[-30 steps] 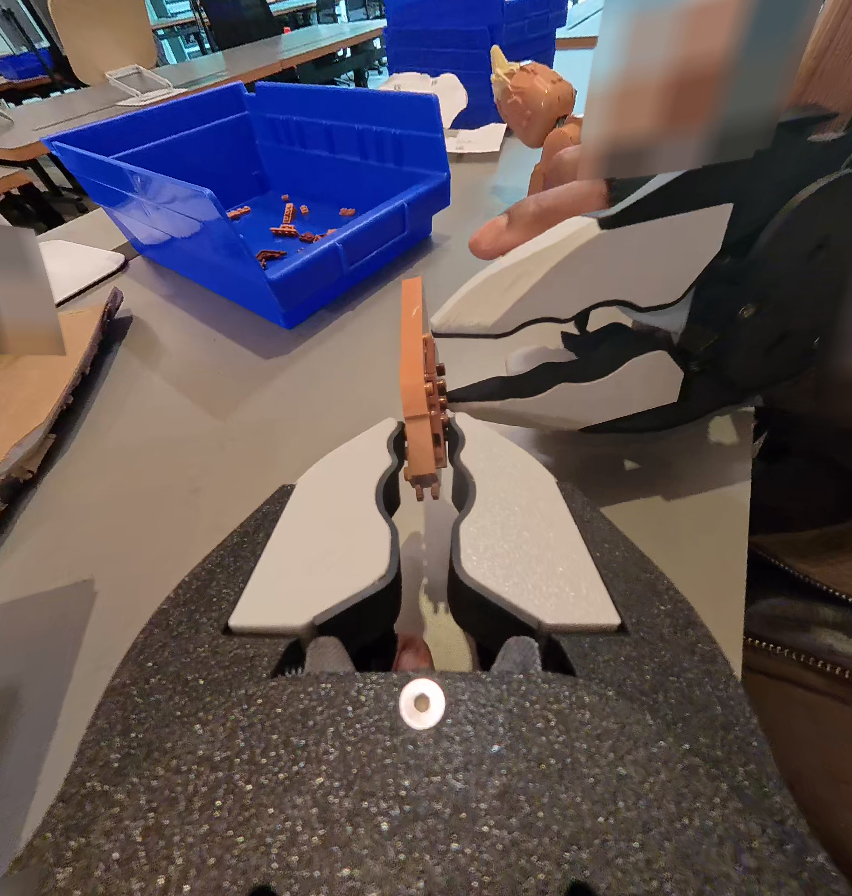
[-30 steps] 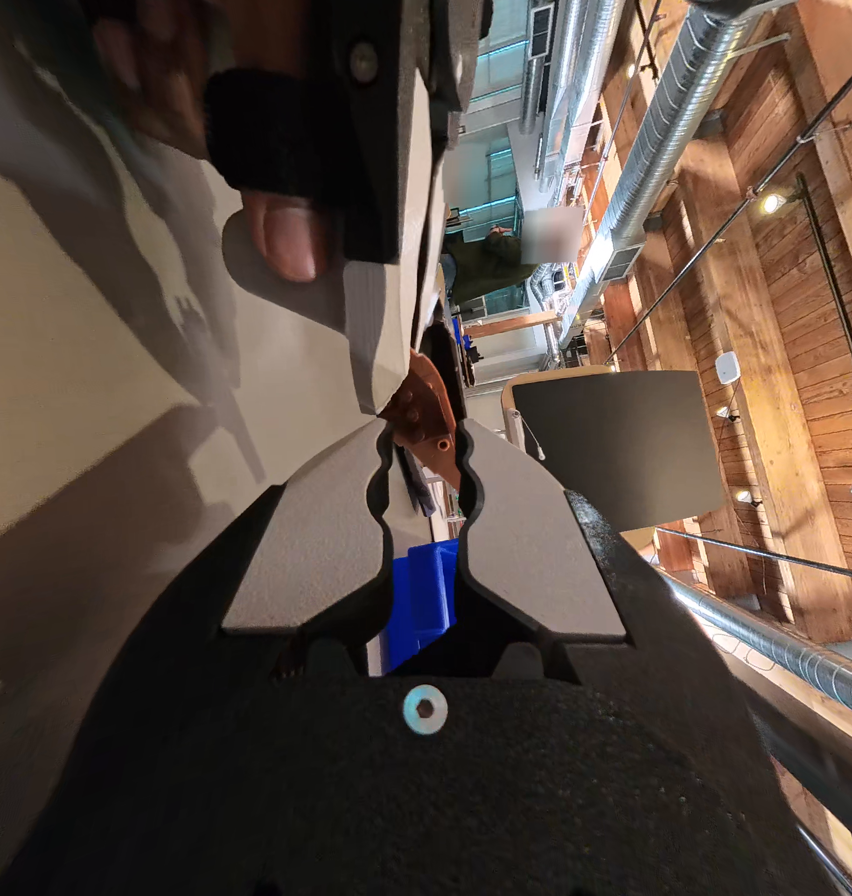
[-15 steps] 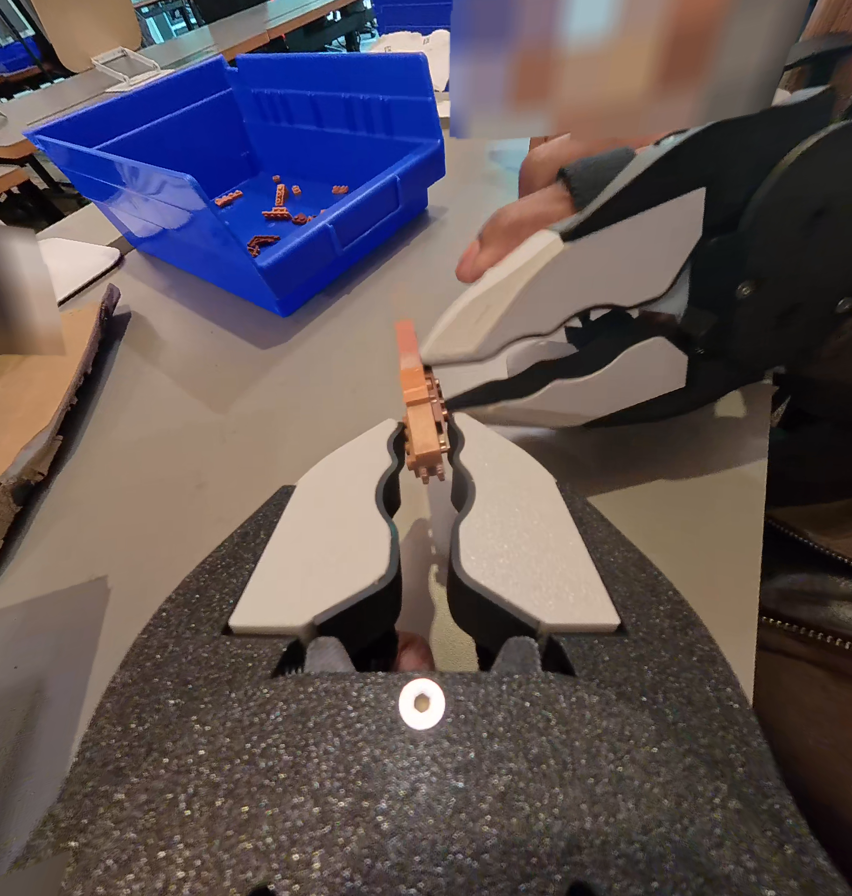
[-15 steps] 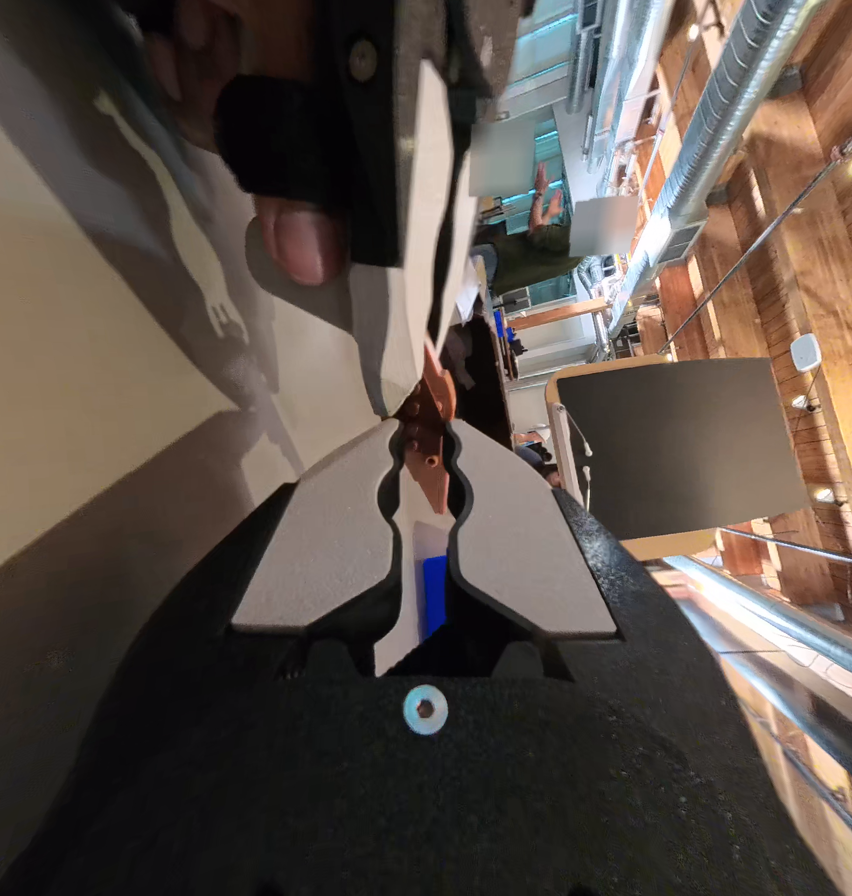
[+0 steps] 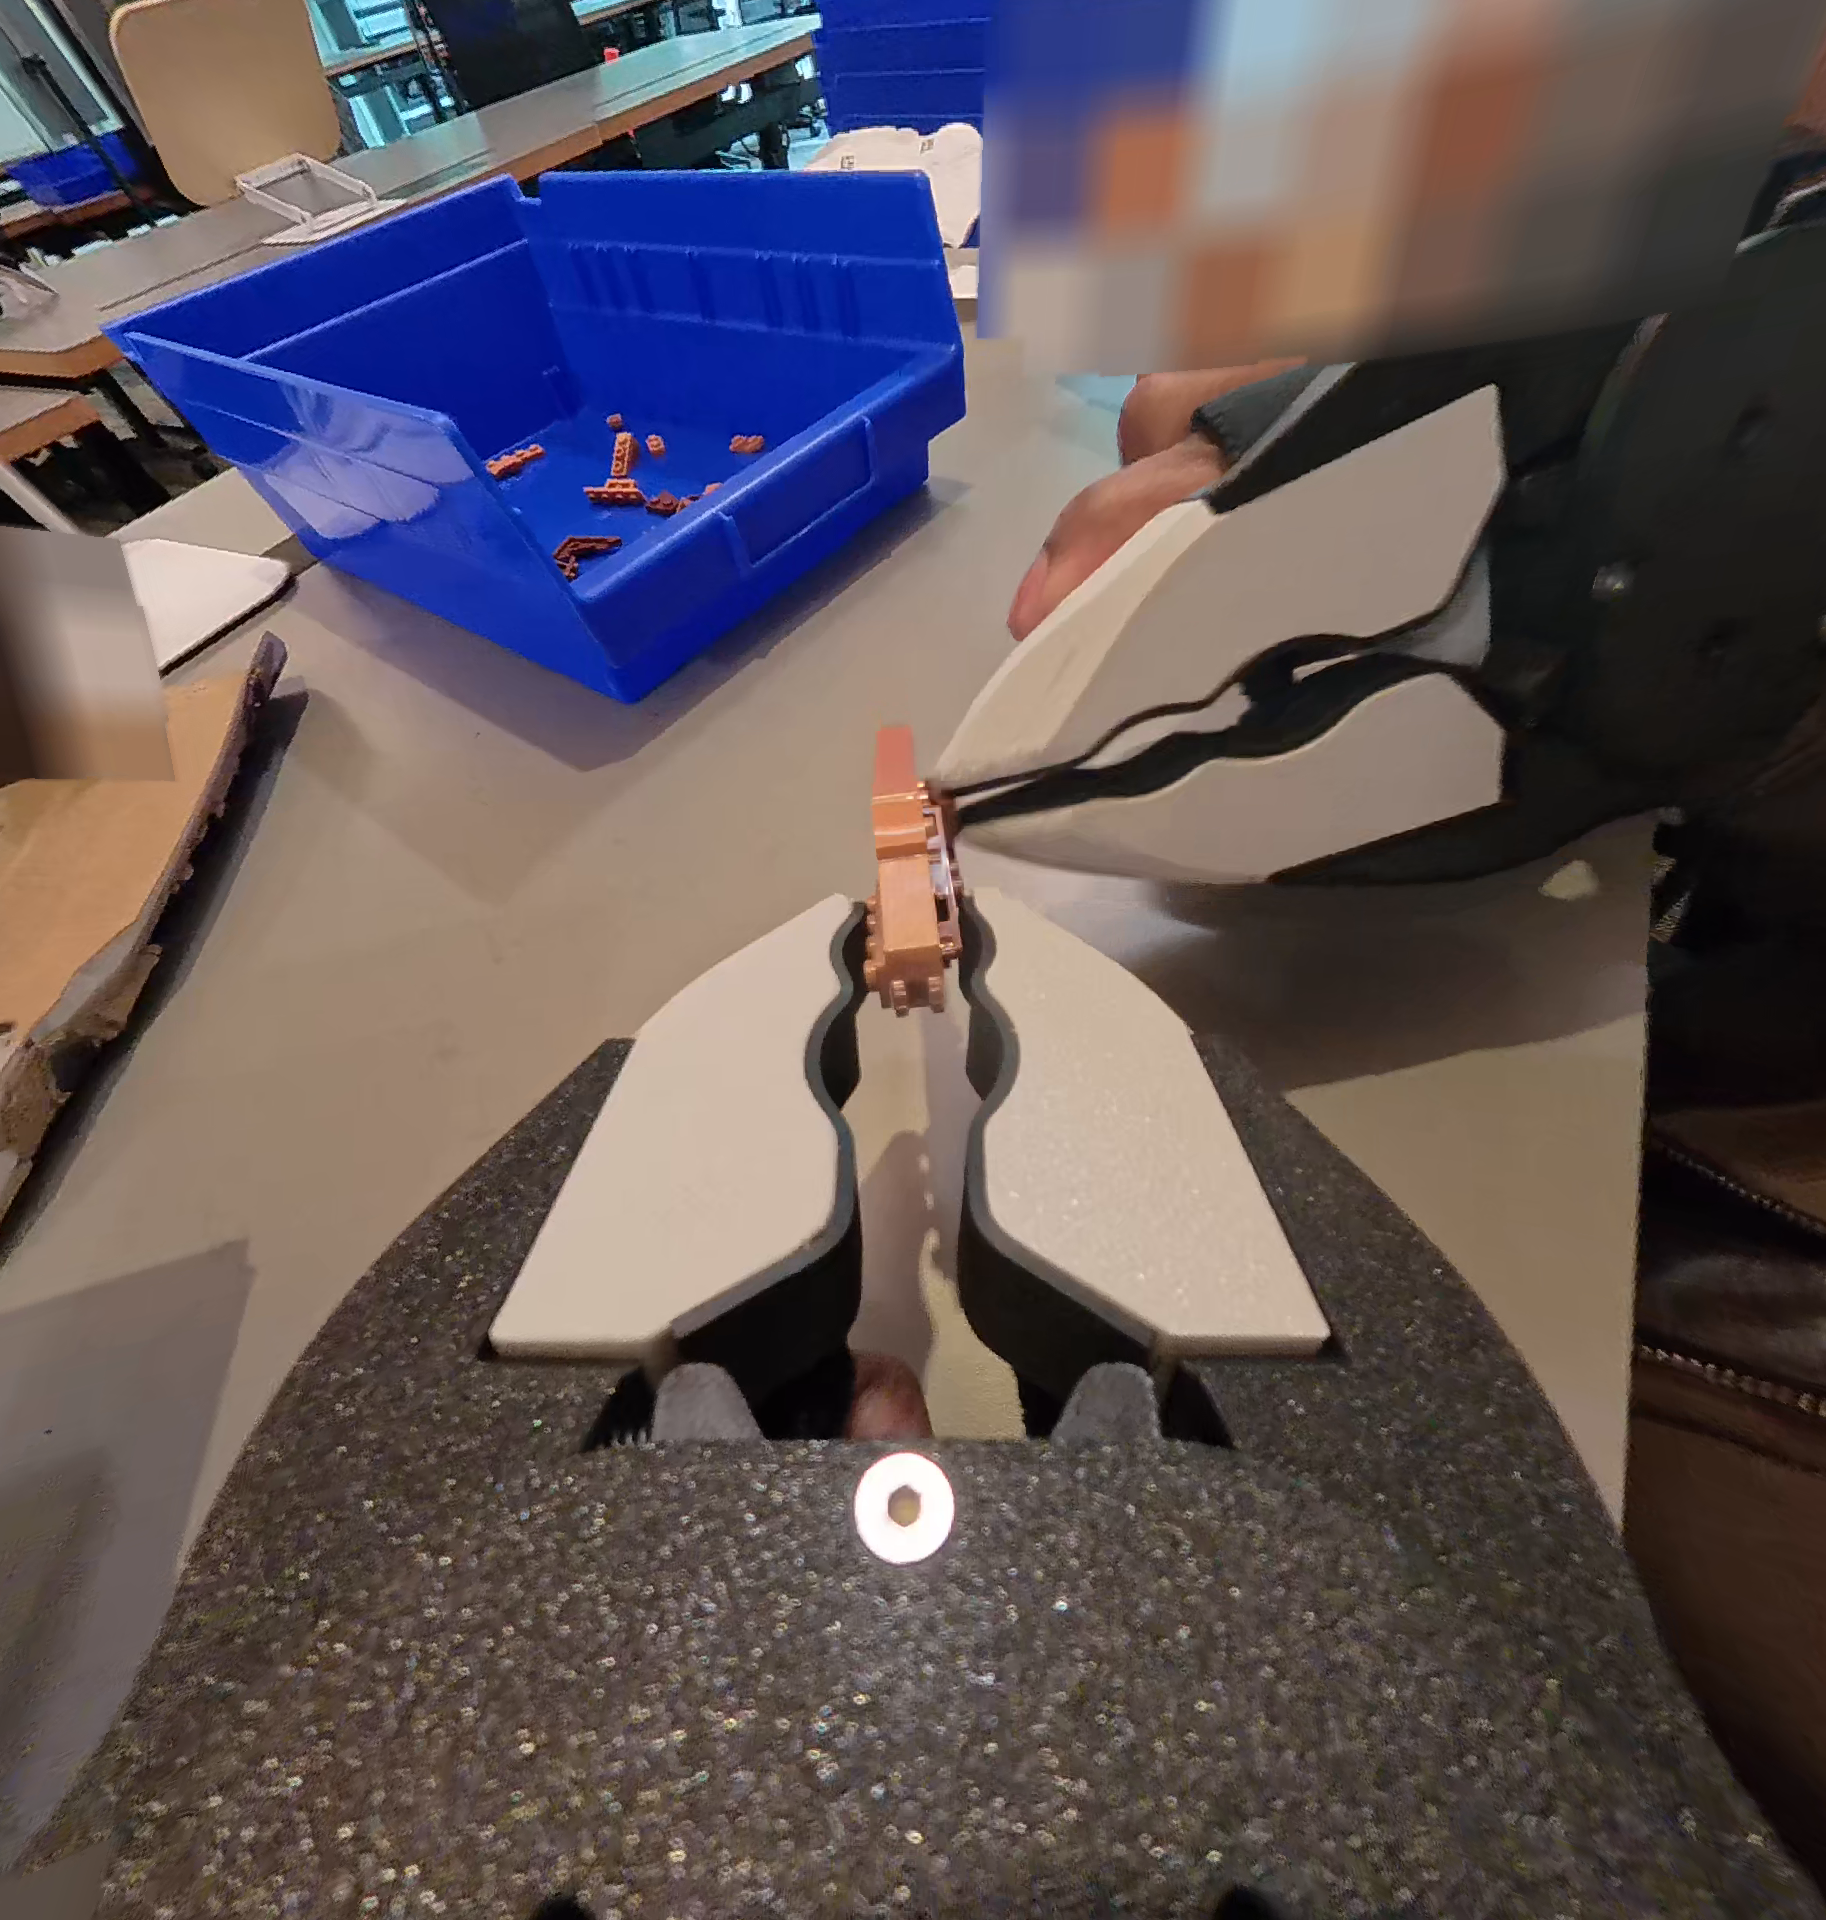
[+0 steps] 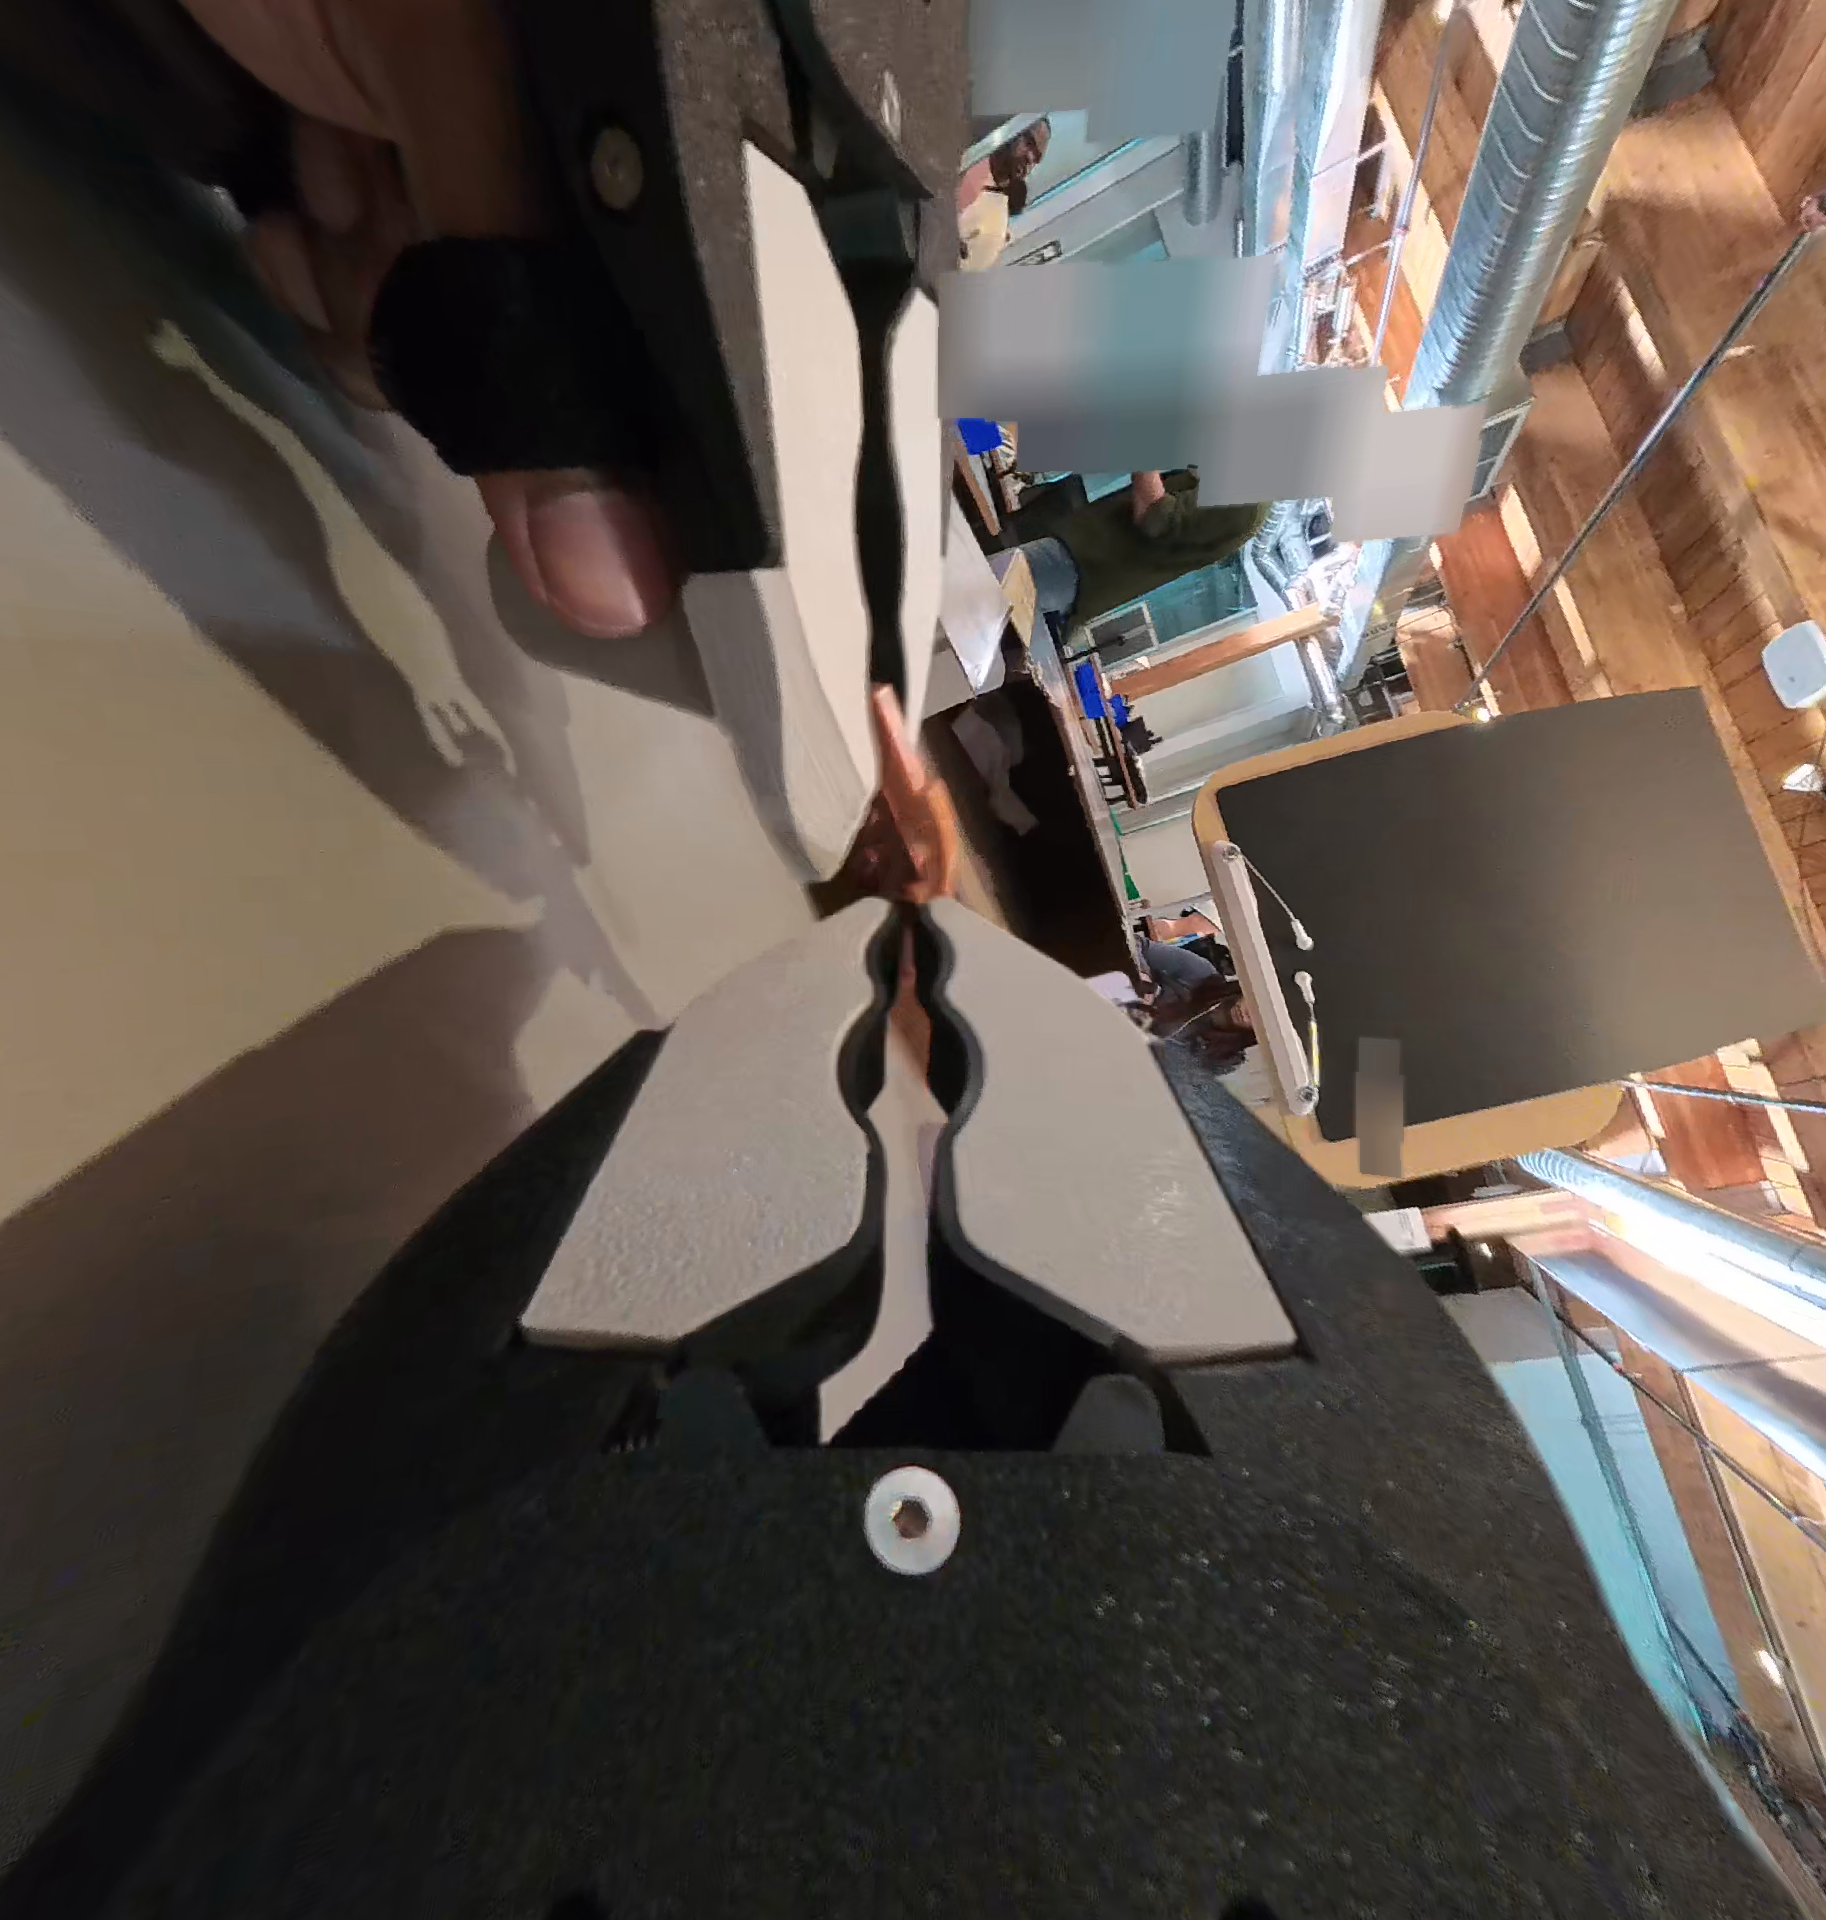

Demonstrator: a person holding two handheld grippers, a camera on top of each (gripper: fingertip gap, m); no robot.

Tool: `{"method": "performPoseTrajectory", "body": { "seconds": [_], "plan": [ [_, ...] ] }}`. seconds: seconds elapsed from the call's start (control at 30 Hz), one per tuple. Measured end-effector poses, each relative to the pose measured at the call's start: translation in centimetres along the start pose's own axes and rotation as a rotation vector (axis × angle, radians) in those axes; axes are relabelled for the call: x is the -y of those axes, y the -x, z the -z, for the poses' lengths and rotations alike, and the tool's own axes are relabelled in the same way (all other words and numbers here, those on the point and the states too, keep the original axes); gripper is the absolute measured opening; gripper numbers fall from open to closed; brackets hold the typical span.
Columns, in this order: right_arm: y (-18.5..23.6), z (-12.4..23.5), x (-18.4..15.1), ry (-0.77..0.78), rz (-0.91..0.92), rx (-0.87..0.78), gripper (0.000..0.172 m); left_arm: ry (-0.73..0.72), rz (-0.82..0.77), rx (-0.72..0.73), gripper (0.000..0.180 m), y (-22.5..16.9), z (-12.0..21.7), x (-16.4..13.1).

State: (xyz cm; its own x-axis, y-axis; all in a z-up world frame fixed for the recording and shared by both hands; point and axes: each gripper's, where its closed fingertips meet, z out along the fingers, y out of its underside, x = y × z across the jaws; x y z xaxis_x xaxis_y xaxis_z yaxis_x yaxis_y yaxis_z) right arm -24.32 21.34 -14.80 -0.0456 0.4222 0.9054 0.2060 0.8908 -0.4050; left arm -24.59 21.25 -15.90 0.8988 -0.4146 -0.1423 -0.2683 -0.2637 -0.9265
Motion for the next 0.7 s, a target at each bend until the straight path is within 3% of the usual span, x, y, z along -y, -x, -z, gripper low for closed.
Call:
{"method": "performPoseTrajectory", "body": {
  "seconds": [0.07, 0.17, 0.3, 0.5, 0.6, 0.7],
  "plan": [
    [1.9, 0.2, 0.5, -0.040, 0.014, 0.113, 0.000, -0.057, 0.033, 0.066, 0.016, 1.4, 0.7, 0.9],
    [2.0, -0.3, -0.2, 0.037, 0.085, 0.069, 0.000, -0.106, 0.104, 0.056, 0.016, 2.2, 1.4, 1.3],
    [0.8, -0.3, -0.6, 0.044, -0.007, 0.034, 0.000, -0.110, 0.146, 0.033, 0.016, 2.1, 1.3, 1.2],
    [0.9, -0.5, -0.7, 0.055, -0.065, 0.057, 0.001, -0.100, 0.181, 0.123, 0.016, 3.5, 1.4, 0.7],
    [2.2, -0.2, 0.9, -0.045, -0.201, 0.202, 0.006, -0.117, 0.206, 0.143, 0.016, 4.0, 1.6, 0.8],
    [5.0, 0.4, 3.5, -0.133, -0.473, 0.530, 0.021, -0.130, 0.221, 0.157, 0.017, 4.4, 1.8, 0.9]
  ]
}}
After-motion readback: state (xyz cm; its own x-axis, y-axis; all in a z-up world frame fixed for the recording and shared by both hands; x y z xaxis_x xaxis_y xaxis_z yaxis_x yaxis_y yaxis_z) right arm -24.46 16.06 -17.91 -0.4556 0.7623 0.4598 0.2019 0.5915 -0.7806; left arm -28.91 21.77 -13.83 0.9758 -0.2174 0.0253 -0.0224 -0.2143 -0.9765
